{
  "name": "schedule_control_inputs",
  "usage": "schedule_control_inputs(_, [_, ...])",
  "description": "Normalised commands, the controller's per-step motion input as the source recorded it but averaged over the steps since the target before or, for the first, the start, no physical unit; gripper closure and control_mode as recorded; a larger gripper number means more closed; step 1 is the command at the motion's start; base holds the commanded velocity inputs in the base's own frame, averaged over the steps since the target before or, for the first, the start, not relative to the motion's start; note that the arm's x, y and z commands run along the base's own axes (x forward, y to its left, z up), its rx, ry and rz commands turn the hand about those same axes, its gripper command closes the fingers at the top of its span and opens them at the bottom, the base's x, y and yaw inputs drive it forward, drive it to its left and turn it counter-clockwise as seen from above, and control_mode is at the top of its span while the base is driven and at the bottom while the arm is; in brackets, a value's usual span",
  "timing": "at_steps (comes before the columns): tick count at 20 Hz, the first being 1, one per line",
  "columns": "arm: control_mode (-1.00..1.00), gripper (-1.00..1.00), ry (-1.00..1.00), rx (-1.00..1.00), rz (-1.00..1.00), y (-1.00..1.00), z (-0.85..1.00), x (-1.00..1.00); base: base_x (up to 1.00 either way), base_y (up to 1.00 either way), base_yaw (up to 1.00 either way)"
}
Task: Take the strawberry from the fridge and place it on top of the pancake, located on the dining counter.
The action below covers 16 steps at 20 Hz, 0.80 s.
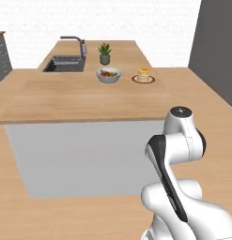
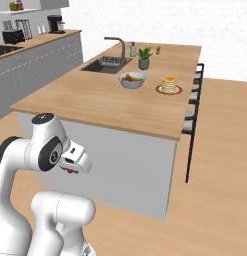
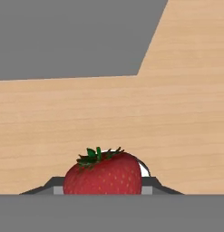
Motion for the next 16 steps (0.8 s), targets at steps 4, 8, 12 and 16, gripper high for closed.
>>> schedule_control_inputs(4, [1.00,1.00,0.00,0.00,0.00,0.00,0.00,0.00,0.76,-1.00,-0.03])
schedule_control_inputs(8, [1.00,1.00,0.00,0.00,0.00,0.00,0.00,0.00,0.99,-1.00,0.07])
schedule_control_inputs(12, [1.00,1.00,0.00,0.00,0.00,0.00,0.00,0.00,0.17,-1.00,0.25])
schedule_control_inputs(16, [1.00,1.00,0.00,0.00,0.00,0.00,0.00,0.00,0.01,-1.00,0.51])
